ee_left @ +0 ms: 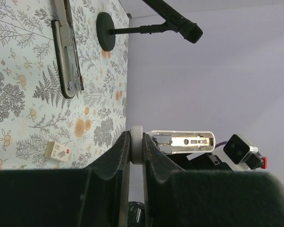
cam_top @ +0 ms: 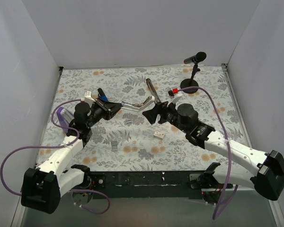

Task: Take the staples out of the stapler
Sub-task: Unload the staple at the center of the board.

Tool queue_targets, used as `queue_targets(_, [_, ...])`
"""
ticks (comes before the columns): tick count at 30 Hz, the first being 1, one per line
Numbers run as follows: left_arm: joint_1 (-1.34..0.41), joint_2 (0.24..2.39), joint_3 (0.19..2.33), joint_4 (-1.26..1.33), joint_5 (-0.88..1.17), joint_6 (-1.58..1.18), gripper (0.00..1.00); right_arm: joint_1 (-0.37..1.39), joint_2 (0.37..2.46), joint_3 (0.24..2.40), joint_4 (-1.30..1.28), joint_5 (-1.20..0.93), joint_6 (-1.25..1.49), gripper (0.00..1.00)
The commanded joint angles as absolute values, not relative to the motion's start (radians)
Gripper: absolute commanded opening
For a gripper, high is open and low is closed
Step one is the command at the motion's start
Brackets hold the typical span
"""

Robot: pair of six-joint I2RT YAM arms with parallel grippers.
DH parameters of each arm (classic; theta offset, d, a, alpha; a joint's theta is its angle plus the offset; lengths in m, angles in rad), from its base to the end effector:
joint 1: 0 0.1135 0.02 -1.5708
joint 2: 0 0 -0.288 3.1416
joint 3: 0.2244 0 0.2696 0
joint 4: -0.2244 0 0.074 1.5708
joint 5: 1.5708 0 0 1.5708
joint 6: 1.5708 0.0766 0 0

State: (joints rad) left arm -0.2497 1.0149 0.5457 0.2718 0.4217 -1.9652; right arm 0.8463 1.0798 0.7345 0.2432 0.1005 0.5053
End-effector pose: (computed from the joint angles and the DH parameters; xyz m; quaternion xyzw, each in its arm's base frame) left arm 0.2545 -0.0973 0.2646 -0.4852 0.5950 -0.6269 0.1323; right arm 0.2054 0.2205 0.3197 -0.0926 0.7363 0.3895 0.5455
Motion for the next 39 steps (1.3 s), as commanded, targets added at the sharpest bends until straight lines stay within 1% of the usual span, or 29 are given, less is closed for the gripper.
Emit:
queue_targets(1, [-0.245,0.982,0.520,0.331,0.390,-2.028,0.00,0.850,1.118,0.730,0.480,0.057,0.529,0.83])
queue_targets(3, [-0.247,0.982,0.522,0.341,0.400,-2.040,0.00,0.850,1.134,0.713,0.543,0.015,0.456,0.83])
queue_targets(7, [-0.245,0.968,0.522,0.341,0.426,-2.089,0.00,0.848,1.115,0.606,0.783,-0.073,0.330,0.84])
queue_targets(12, [-0.245,0.962,0.528,0.362,0.489,-2.152,0.00,0.845,1.057,0.514,0.856,-0.172,0.220,0.85])
queue_targets(15, [-0.245,0.951,0.532,0.371,0.514,-2.183,0.00,0.844,1.031,0.485,0.900,-0.189,0.204,0.86])
queue_targets(24, [-0.245,0.936,0.500,0.468,0.629,-2.305,0.00,0.844,1.063,0.509,1.031,-0.310,0.140,0.86])
queue_targets(31, [-0.247,0.914,0.466,0.544,0.664,-2.384,0.00,0.845,1.132,0.503,1.131,-0.333,0.058,0.85])
queue_targets(39, [-0.247,0.900,0.495,0.515,0.672,-2.369,0.00,0.844,1.134,0.494,1.147,-0.261,0.003,0.86])
